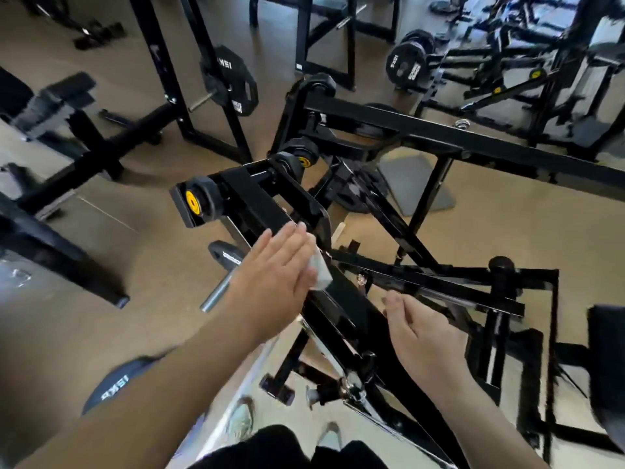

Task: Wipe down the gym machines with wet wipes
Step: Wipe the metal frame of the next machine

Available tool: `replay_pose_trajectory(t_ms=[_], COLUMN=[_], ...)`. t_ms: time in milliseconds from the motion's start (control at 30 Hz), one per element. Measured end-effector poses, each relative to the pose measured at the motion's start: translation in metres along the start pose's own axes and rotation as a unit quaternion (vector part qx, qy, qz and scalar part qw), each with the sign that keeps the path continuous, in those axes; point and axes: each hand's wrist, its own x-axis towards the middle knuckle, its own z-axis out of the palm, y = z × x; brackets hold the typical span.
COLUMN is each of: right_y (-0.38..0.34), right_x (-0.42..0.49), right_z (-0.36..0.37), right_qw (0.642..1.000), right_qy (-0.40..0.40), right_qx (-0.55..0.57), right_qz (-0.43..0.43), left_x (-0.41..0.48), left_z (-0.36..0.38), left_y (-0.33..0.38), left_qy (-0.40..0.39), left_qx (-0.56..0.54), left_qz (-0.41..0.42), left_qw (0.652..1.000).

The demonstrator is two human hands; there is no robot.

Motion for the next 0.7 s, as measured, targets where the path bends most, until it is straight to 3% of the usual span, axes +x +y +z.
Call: replay_pose_trajectory(t_ms=[33,100,200,300,400,500,600,700], right_y=[0.003,0.008,0.005,-0.004,-0.007,-0.012,-0.023,-0.035], right_x=[-0.003,-0.007,-0.009,-0.012,-0.007,0.002,0.014,0.030], right_z=[0.001,0.004,0.003,-0.008,-0.009,-0.004,0.005,0.009], right_qw=[1.000,0.999,0.987,0.961,0.964,0.970,0.979,0.983], right_qy=[-0.002,0.004,0.020,0.002,-0.028,-0.031,-0.027,-0.023], right_qx=[0.003,0.032,0.155,0.275,0.262,0.237,0.185,0.146], right_qz=[-0.005,-0.017,-0.024,-0.022,-0.034,-0.043,-0.079,-0.111], left_x=[-0.001,-0.015,-0.041,-0.028,-0.005,0.000,-0.017,-0.014], left_z=[-0.001,0.008,0.015,0.003,-0.002,0.012,0.031,0.039], left_y=[0.009,0.052,0.105,0.073,0.030,0.054,0.122,0.126], left_qy=[0.007,0.013,-0.015,-0.049,-0.038,-0.005,0.043,0.128], left_qx=[-0.010,-0.043,-0.079,-0.067,-0.045,-0.065,-0.106,-0.151], left_qz=[-0.044,-0.041,0.098,0.175,0.018,-0.124,-0.152,-0.161], left_qw=[0.999,0.998,0.992,0.981,0.998,0.990,0.982,0.967])
